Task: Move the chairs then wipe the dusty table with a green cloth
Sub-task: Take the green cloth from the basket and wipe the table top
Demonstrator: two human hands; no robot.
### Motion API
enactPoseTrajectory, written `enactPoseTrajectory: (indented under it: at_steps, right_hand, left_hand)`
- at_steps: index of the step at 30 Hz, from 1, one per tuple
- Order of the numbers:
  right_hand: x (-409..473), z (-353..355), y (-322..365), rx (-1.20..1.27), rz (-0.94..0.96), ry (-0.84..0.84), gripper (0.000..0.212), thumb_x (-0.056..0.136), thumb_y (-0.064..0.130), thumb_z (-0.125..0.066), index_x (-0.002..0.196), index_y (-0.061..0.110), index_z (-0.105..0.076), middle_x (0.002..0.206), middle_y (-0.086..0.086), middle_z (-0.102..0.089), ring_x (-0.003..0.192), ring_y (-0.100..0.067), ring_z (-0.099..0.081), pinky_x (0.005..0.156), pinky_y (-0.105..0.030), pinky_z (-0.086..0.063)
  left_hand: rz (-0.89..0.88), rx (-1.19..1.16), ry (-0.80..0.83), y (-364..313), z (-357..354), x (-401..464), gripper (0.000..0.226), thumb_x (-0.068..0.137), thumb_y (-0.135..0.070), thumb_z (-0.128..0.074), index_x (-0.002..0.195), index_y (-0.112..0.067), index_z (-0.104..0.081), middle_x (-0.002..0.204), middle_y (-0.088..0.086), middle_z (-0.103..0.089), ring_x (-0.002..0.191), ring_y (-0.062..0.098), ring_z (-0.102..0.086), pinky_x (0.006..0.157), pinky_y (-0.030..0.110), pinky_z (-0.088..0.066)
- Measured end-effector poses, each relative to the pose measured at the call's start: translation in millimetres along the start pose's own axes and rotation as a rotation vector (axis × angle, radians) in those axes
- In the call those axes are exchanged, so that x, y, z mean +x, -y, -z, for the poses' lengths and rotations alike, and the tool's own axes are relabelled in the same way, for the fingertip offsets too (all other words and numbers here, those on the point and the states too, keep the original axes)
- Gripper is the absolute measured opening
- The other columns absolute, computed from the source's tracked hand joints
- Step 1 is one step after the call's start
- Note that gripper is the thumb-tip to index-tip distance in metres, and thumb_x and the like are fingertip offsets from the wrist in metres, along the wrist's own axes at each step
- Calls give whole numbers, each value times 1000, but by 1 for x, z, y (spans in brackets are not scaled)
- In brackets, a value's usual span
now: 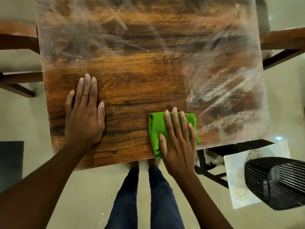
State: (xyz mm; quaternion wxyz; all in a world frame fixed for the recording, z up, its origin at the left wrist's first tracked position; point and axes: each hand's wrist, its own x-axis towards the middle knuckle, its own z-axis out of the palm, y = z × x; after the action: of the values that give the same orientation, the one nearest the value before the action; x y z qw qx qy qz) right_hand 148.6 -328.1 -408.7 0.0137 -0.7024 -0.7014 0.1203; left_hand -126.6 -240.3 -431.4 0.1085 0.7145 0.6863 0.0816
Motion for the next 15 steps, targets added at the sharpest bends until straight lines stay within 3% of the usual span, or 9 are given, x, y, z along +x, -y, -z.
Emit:
enactPoseTrajectory:
  at_steps: [10, 15]
  right_hand:
    - [210, 13, -11, -27, 68, -237, 63, 112, 43, -27, 169, 18, -18, 177, -5, -14, 164, -20, -11, 130, -45, -16]
    - [182, 9, -23, -23, 162, -220, 61, 114, 44, -26, 169, 19, -20, 177, -5, -15, 164, -22, -11, 130, -51, -14]
  left_hand:
    - [-1, -20, -21, -5, 0, -2, 66, 110, -34, -26, 171, -14, -9, 179, 3, -5, 166, 16, -2, 132, 51, -14]
    - [2, 9, -16, -9, 3, -3, 66, 111, -35, -26, 171, -16, -6, 180, 2, -4, 166, 16, -3, 132, 52, -14]
